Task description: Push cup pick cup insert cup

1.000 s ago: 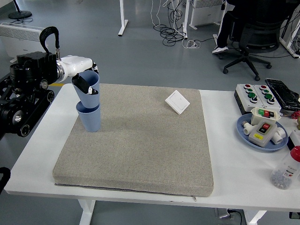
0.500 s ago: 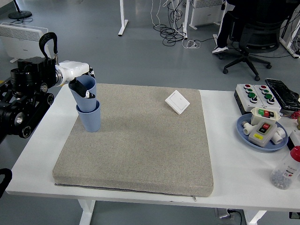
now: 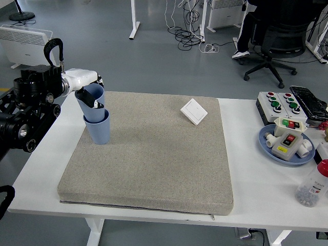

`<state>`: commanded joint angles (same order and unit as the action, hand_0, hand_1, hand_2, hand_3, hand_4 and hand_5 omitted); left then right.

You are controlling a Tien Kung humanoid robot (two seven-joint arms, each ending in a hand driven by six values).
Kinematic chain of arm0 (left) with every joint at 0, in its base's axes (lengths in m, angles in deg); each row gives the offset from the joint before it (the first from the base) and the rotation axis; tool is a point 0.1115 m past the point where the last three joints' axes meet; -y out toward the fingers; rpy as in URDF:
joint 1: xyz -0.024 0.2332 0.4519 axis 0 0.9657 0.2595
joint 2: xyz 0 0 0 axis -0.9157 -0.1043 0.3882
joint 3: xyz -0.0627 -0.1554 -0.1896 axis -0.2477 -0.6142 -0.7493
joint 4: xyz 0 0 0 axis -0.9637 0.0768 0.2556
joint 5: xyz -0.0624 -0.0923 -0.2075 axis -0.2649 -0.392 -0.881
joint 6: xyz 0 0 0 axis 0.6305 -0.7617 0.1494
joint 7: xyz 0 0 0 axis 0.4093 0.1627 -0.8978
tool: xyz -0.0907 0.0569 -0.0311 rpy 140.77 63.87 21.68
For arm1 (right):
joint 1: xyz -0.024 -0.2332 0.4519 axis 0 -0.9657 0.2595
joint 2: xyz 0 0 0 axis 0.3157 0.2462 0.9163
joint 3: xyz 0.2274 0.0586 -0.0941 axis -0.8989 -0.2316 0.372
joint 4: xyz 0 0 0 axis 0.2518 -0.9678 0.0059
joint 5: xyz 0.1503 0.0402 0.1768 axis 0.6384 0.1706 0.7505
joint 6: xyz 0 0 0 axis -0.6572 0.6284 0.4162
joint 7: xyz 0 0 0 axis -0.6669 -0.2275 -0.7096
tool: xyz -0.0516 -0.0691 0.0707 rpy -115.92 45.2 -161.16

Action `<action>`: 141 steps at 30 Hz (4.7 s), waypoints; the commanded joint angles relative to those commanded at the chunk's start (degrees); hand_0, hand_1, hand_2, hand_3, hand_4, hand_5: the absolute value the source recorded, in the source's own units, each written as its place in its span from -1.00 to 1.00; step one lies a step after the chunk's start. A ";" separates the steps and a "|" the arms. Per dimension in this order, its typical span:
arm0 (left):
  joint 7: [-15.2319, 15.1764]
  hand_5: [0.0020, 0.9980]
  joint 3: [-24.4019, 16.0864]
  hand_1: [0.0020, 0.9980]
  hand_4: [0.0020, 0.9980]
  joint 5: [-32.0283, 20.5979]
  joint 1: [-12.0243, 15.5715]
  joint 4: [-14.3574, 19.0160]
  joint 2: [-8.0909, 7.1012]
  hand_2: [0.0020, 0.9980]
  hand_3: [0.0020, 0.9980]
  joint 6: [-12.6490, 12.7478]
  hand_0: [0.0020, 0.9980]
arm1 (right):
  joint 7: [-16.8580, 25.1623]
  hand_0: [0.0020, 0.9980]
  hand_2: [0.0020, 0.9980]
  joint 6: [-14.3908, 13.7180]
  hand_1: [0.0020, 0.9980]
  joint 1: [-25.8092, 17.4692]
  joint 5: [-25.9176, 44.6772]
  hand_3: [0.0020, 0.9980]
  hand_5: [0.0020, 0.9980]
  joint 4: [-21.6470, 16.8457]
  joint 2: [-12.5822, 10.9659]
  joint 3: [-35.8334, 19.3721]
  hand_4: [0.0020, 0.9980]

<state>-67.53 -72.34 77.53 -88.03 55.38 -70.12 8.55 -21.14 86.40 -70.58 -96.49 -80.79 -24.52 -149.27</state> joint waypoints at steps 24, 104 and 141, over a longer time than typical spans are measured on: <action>1.10 0.53 -5.93 0.63 0.43 -13.26 4.40 2.35 -0.45 0.82 0.64 10.97 0.58 | 0.10 0.39 0.22 -0.14 0.19 0.23 -0.13 0.09 -0.10 0.00 0.07 -0.73 -0.79; -8.98 1.00 -30.78 0.76 0.20 -79.18 59.45 40.40 14.13 0.89 0.72 32.66 0.73 | 1.52 0.38 0.21 -0.69 0.19 1.06 -2.68 0.09 -0.09 0.00 0.64 -6.85 -0.79; -9.14 1.00 -32.51 0.75 0.20 -78.57 59.17 39.70 14.38 0.89 0.72 33.15 0.72 | 1.57 0.38 0.20 -0.49 0.19 1.52 -2.78 0.09 -0.08 0.00 0.57 -6.89 -0.79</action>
<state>-76.68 -104.86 -1.03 -28.87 95.08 -55.74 41.70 -19.58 85.91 -69.07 -99.27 -80.79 -23.95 -156.15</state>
